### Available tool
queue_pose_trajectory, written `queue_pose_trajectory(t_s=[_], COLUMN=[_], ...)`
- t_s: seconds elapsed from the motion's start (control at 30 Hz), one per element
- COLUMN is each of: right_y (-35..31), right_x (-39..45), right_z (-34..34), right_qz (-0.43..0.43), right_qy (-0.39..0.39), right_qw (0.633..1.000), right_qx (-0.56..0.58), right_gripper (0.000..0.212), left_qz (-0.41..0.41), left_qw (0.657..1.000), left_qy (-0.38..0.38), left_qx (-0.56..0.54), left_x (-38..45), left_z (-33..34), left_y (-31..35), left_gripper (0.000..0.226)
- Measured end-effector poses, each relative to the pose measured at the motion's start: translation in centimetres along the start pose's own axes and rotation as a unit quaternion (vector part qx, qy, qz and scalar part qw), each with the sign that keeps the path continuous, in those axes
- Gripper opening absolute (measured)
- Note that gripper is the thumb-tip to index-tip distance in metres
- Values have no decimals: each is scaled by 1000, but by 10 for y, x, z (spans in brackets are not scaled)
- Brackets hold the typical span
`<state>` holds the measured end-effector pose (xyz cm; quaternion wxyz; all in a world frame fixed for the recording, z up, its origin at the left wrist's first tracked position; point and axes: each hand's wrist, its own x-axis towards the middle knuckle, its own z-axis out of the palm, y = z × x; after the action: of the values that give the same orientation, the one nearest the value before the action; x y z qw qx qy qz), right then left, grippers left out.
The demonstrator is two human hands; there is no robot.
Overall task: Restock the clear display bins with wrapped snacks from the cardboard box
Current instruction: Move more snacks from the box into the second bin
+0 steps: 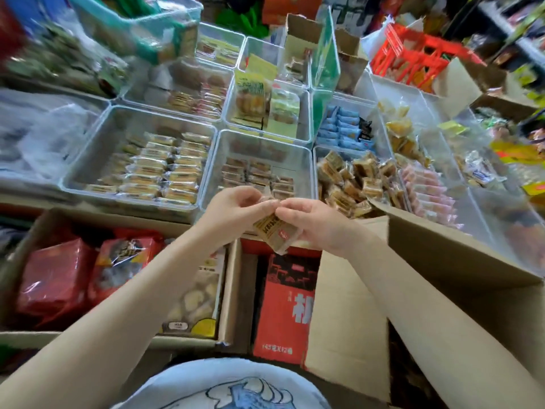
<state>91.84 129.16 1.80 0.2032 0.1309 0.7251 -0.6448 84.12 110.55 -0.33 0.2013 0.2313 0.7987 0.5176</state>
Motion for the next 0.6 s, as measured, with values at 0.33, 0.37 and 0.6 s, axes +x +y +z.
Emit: queue_pose_trajectory(t_s=[0.33,0.37,0.6], right_y=[20,24,35], right_x=[103,113,185], right_z=[-20,-31,-104], right_qz=[86,118,144], right_qy=[163,170,304], right_qw=[983,978,939], right_qx=[-27,3,-72], right_gripper=[28,29,29], left_qz=[-74,-76,-38], left_qw=[994,993,917], left_qy=[82,85,-9], left_qx=[-1,43,397], left_x=[86,95,123], left_z=[-26,-23,5], left_y=[-74,-86,-157], left_gripper=[40,48,75])
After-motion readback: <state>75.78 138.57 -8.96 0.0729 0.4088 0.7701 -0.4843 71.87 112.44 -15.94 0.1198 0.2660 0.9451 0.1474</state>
